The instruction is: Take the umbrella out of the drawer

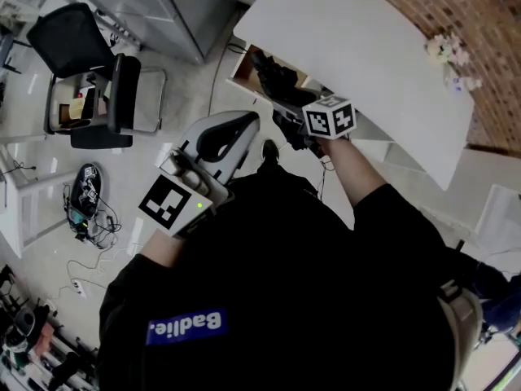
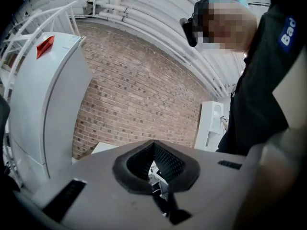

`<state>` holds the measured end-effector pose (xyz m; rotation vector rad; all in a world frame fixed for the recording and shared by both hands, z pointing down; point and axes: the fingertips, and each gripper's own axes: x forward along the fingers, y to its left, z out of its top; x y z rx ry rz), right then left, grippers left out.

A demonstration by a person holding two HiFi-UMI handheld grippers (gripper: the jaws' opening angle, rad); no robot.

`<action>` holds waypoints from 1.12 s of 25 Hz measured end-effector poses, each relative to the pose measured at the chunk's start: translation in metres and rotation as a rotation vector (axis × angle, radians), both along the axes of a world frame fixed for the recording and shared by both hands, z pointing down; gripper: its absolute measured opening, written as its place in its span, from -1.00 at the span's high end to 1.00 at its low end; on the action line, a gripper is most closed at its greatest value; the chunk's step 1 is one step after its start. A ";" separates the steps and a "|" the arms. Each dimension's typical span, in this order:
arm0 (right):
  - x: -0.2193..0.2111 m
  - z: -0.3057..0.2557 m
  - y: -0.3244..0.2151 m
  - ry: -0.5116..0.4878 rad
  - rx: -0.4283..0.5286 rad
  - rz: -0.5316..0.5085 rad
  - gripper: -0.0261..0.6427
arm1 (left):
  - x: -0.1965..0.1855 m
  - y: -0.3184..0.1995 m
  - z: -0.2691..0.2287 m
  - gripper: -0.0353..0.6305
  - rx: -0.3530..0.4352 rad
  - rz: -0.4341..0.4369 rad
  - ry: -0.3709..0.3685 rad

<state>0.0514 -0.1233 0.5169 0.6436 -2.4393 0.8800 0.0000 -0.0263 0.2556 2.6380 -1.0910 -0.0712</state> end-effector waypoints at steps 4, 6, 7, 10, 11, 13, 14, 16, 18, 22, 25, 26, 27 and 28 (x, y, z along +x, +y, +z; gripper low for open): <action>-0.004 -0.037 0.009 -0.057 0.053 -0.010 0.18 | -0.007 0.008 -0.005 0.89 0.012 0.007 0.007; -0.007 -0.055 0.012 -0.082 0.078 -0.008 0.18 | -0.012 0.010 -0.006 0.89 0.016 0.007 0.010; -0.008 -0.064 0.014 -0.098 0.088 -0.006 0.18 | -0.015 0.011 -0.007 0.89 0.018 0.008 0.013; -0.013 -0.089 0.021 -0.147 0.114 -0.003 0.18 | -0.017 0.011 -0.016 0.89 0.025 0.008 0.050; -0.014 -0.097 0.024 -0.160 0.125 -0.003 0.18 | -0.017 0.011 -0.019 0.89 0.030 0.010 0.064; -0.015 -0.112 0.030 -0.182 0.144 0.000 0.18 | -0.017 0.012 -0.020 0.89 0.037 0.024 0.072; -0.015 -0.120 0.033 -0.195 0.151 0.003 0.18 | -0.016 0.013 -0.020 0.89 0.041 0.033 0.074; -0.013 -0.136 0.038 -0.226 0.163 0.012 0.18 | -0.014 0.015 -0.020 0.89 0.049 0.048 0.077; -0.010 -0.151 0.042 -0.257 0.175 0.023 0.18 | -0.011 0.016 -0.017 0.89 0.053 0.056 0.071; -0.003 -0.178 0.049 -0.315 0.196 0.043 0.18 | -0.002 0.018 -0.022 0.89 0.069 0.078 0.089; 0.002 -0.199 0.055 -0.364 0.212 0.055 0.18 | 0.002 0.020 -0.017 0.89 0.058 0.089 0.075; 0.003 -0.206 0.057 -0.379 0.218 0.058 0.18 | 0.003 0.021 -0.015 0.89 0.051 0.090 0.065; 0.005 -0.213 0.059 -0.393 0.224 0.060 0.18 | 0.004 0.021 -0.015 0.89 0.051 0.092 0.067; 0.006 -0.220 0.061 -0.405 0.232 0.061 0.18 | 0.006 0.021 -0.018 0.89 0.059 0.094 0.079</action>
